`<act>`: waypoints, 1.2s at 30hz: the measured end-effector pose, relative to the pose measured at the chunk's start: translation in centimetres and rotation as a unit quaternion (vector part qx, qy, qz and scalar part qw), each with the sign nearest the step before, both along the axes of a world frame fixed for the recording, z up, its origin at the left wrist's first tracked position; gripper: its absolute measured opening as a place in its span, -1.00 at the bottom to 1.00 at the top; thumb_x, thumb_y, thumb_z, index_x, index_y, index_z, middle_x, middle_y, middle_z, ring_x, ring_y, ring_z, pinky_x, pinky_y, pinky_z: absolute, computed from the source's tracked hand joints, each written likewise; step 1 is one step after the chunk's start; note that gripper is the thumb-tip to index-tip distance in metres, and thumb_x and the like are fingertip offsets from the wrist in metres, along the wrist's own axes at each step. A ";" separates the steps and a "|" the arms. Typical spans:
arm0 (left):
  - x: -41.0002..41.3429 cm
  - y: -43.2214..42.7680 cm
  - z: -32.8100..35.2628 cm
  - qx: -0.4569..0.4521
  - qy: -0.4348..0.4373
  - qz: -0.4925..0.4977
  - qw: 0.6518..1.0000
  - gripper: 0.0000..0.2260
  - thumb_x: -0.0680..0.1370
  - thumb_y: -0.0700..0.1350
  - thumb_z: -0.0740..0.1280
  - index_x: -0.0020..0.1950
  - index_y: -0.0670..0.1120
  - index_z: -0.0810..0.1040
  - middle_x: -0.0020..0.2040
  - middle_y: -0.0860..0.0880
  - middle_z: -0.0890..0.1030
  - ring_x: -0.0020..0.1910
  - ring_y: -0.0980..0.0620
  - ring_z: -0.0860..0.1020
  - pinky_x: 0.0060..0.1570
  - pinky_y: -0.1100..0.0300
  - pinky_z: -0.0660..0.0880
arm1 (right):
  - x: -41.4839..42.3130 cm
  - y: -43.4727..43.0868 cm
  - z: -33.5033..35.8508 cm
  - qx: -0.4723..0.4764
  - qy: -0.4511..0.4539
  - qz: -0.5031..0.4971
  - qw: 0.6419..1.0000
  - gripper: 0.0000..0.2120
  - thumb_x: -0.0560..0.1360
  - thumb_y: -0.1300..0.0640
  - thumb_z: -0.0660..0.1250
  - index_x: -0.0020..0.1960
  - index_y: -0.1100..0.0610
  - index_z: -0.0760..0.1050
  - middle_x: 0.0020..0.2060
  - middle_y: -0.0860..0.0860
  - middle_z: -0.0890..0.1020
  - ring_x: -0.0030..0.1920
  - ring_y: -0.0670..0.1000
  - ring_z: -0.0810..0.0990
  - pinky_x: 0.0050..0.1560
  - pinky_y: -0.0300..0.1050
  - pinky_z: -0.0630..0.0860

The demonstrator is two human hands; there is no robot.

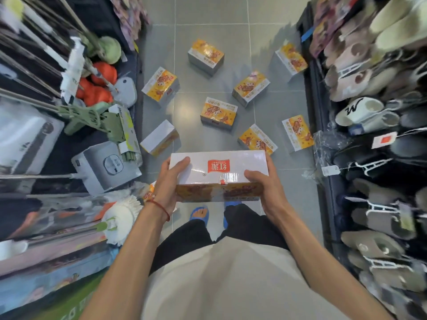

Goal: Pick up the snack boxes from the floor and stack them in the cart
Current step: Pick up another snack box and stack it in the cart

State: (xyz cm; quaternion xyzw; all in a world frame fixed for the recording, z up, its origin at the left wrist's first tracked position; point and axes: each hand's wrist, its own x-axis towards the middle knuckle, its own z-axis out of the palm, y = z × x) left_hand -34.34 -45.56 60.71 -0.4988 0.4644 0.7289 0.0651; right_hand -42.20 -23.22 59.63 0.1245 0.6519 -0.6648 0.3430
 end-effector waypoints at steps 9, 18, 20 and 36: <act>1.3 -0.5 1.9 -0.056 0.046 -0.186 0.980 -0.60 0.56 0.06 0.43 0.37 0.03 0.47 0.14 -0.06 0.71 0.08 -0.10 0.71 0.04 -0.12 0.66 | 8.1 0.4 2.0 -0.014 -0.002 -0.175 0.985 -0.54 0.47 -0.04 0.36 0.37 -0.13 0.43 0.17 0.05 0.70 0.19 0.14 0.68 0.15 0.14 0.61; 1.4 5.1 4.1 -0.089 0.090 -0.375 0.918 -0.65 0.52 0.09 0.48 0.27 0.12 0.51 0.15 -0.06 0.70 0.12 -0.09 0.68 0.13 -0.14 0.63 | 17.2 4.9 3.4 -0.035 -0.017 -0.374 0.927 -0.51 0.56 -0.09 0.36 0.44 -0.01 0.38 0.18 0.04 0.69 0.16 0.05 0.67 0.00 -0.04 0.60; 1.7 7.7 4.6 -0.092 0.091 -0.413 0.902 -0.60 0.52 0.11 0.48 0.31 0.15 0.47 0.15 -0.03 0.69 0.10 -0.07 0.68 0.13 -0.15 0.63 | 19.5 6.5 3.9 -0.039 -0.016 -0.416 0.909 -0.65 0.65 -0.03 0.30 0.41 -0.03 0.39 0.13 0.01 0.71 0.13 0.03 0.68 -0.06 -0.09 0.61; 16.7 34.9 7.3 -0.078 0.132 -0.631 0.761 -0.74 0.56 0.02 0.44 0.22 0.11 0.51 0.14 -0.06 0.67 0.06 -0.05 0.67 -0.38 0.30 0.53 | 43.6 24.5 5.1 -0.030 -0.014 -0.662 0.749 -0.72 0.65 0.03 0.34 0.34 -0.06 0.40 0.21 0.01 0.67 0.24 0.09 0.64 0.30 0.17 0.57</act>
